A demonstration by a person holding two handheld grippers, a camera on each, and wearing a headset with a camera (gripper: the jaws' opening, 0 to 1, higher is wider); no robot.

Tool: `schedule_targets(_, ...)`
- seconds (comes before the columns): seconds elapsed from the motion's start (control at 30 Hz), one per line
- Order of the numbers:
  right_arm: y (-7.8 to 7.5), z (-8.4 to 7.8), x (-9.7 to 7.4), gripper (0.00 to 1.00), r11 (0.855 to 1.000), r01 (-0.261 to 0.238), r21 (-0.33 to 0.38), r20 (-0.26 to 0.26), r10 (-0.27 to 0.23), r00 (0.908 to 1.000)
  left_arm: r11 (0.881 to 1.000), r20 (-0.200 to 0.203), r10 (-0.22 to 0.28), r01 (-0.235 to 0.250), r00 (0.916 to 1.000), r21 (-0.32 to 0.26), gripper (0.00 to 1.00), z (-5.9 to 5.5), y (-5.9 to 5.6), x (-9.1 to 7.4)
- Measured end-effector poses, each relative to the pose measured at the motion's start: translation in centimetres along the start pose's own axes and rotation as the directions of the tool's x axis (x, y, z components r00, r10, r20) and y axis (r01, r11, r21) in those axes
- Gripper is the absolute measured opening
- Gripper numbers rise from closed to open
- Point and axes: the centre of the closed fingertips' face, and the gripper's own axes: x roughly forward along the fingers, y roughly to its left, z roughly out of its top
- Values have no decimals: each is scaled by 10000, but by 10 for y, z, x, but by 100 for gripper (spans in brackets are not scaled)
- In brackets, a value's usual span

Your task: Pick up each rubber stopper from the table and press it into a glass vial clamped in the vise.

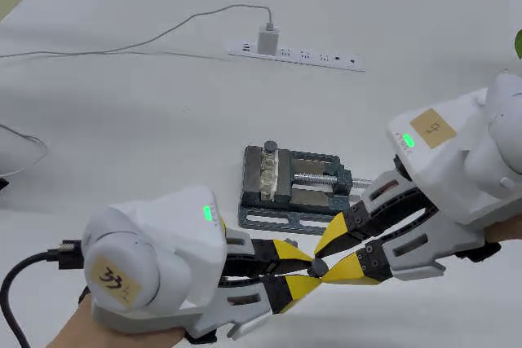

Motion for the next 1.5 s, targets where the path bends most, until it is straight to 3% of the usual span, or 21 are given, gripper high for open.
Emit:
schedule_targets(0.53,5,-4,0,7,9978,-497,-443,-772,462,9959,9997,-2,-218,218,9998,57,4,-1,-6,2)
schedule_targets(0.87,1,-2,0,6,9992,-398,-84,-761,391,9963,9999,197,-58,61,9998,-150,4,0,-2,0)
schedule_targets(1.5,-1,-1,-1,6,9991,-430,-39,-890,425,9951,9997,340,36,-28,9994,-254,6,1,0,1)
